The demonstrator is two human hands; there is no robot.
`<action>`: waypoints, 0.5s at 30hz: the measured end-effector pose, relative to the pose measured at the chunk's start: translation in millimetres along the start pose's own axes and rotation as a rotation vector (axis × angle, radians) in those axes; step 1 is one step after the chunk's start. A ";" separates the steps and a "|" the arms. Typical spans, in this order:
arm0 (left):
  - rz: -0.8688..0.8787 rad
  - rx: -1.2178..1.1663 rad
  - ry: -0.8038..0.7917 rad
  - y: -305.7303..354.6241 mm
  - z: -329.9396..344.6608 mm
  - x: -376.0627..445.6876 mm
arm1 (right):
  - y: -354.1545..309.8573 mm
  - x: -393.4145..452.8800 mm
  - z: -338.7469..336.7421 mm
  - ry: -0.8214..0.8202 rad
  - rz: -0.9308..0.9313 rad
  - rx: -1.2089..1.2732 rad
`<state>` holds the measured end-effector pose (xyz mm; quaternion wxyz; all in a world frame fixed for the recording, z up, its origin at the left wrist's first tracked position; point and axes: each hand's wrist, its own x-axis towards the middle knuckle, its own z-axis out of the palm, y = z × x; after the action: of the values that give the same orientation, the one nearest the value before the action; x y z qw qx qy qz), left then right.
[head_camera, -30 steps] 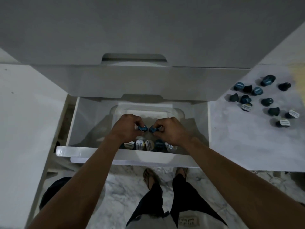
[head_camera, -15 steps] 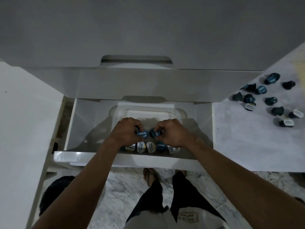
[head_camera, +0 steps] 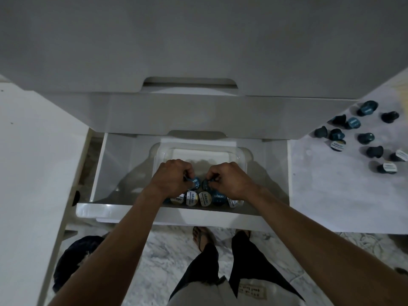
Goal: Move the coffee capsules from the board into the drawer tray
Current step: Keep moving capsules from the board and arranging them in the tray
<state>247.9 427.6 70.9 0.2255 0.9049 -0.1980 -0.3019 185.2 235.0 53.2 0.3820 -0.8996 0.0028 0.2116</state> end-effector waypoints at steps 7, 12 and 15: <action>-0.001 -0.005 0.045 1.1 -2.1 -3.0 | -0.6 -1.0 1.0 0.052 0.007 0.043; 0.026 -0.031 0.116 -0.5 -6.6 -4.8 | -5.0 -7.2 -4.1 0.131 0.021 0.100; 0.038 -0.038 0.127 1.0 -7.6 -5.6 | -7.3 -11.5 -7.3 0.186 0.031 0.129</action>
<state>248.4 431.7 79.5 0.2602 0.9139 -0.1947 -0.2434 178.7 233.3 67.1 0.4337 -0.8889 0.0655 0.1322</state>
